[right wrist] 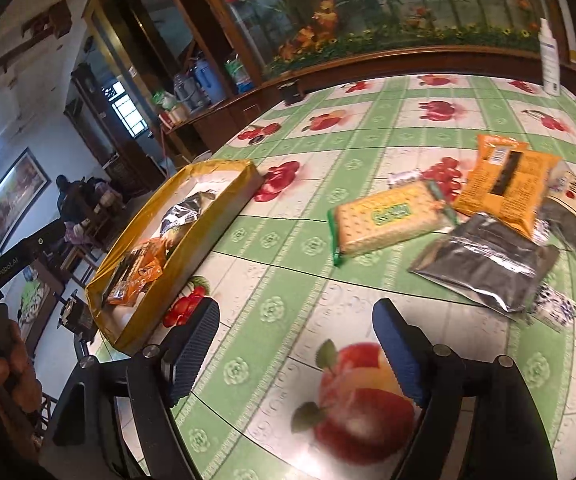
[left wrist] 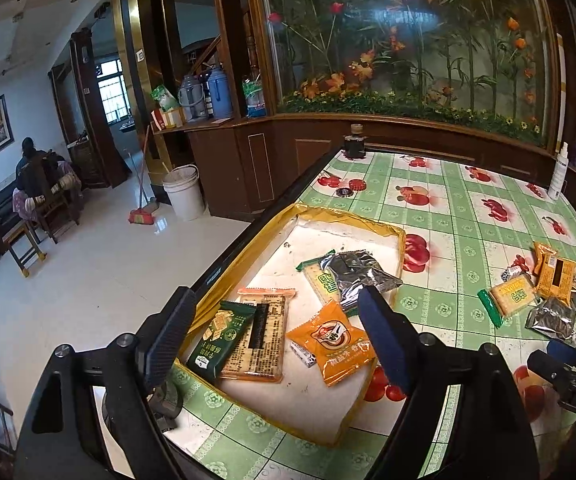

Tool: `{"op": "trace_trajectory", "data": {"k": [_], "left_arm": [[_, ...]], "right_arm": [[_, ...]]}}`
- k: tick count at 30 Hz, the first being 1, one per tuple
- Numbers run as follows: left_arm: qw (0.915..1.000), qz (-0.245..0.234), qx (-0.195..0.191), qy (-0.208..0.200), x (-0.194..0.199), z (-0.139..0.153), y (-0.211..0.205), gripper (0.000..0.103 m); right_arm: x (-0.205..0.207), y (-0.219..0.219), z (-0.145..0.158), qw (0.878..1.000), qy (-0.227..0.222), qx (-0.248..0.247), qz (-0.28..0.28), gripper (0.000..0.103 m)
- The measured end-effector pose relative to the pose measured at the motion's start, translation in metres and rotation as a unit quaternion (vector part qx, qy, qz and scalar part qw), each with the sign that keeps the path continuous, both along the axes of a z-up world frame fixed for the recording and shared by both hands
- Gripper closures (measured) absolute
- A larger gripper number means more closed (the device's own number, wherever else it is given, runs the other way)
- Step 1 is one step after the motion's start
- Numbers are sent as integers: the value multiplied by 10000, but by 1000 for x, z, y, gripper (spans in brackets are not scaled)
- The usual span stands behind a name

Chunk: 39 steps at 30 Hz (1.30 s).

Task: Organize snacks
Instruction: 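Move both open tools back to the snack pile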

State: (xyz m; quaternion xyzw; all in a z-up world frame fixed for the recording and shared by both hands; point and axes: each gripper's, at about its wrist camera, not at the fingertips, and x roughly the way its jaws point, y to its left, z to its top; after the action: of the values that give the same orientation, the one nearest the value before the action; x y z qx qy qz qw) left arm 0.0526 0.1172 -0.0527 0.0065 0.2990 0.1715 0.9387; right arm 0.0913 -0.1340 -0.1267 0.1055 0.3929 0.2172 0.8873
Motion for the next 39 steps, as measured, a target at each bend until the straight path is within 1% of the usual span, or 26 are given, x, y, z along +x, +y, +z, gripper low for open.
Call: {"op": "trace_trajectory", "data": {"k": [8,11,14,16,19,22,23,25,26,27,29,30,31,32,36,39], "left_arm": [[9999,-124,103,1,-3,4,-17,19],[9998,-128,175,40,-3,3,-21,19],[9997,-162,149,89,-2,-1,-24,19],[9996,-196,146,149,0,-4,-27,19],[9990,-327,139,279,5,-10,-37,19],[9969,-635,118,446,12,-18,-55,19],[9954,-783,107,533,16,-21,-62,19],[9898,-1196,57,774,26,-30,-80,19],[9850,-1451,65,936,32,-37,-92,19],[9811,-1618,115,1055,37,-42,-102,19],[9731,-1895,418,1243,46,-52,-127,19],[9685,-2033,620,1298,50,-57,-141,19],[9645,-2135,776,1349,53,-61,-152,19],[9606,-2249,870,1381,57,-63,-162,19],[9501,-2641,862,1423,74,-63,-184,20],[9457,-2771,884,1454,90,-64,-191,20]], "right_arm": [[-9,-23,-3,9998,1,90,-195,21],[-12,-29,-3,9996,-50,-13,-293,19],[-14,-38,-5,9986,-96,-206,-468,18],[-15,-49,-7,9978,-84,-239,-606,18],[-16,-69,-12,9964,-17,-177,-824,17],[-15,-87,-16,9947,49,-124,-1023,17],[-15,-92,-16,9941,65,-107,-1075,17],[-13,-100,-17,9936,82,-116,-1123,17],[-11,-102,-16,9937,82,-145,-1108,17],[-9,-104,-16,9941,91,-173,-1070,17],[-1,-103,-16,9956,113,-251,-898,17],[-1,-103,-16,9956,113,-251,-898,17],[8,-100,-15,9968,105,-377,-702,17],[11,-97,-14,9971,89,-432,-628,17],[27,-91,-3,9975,-99,-532,-461,17],[44,-88,-1,9977,-108,-602,-287,16]]}}
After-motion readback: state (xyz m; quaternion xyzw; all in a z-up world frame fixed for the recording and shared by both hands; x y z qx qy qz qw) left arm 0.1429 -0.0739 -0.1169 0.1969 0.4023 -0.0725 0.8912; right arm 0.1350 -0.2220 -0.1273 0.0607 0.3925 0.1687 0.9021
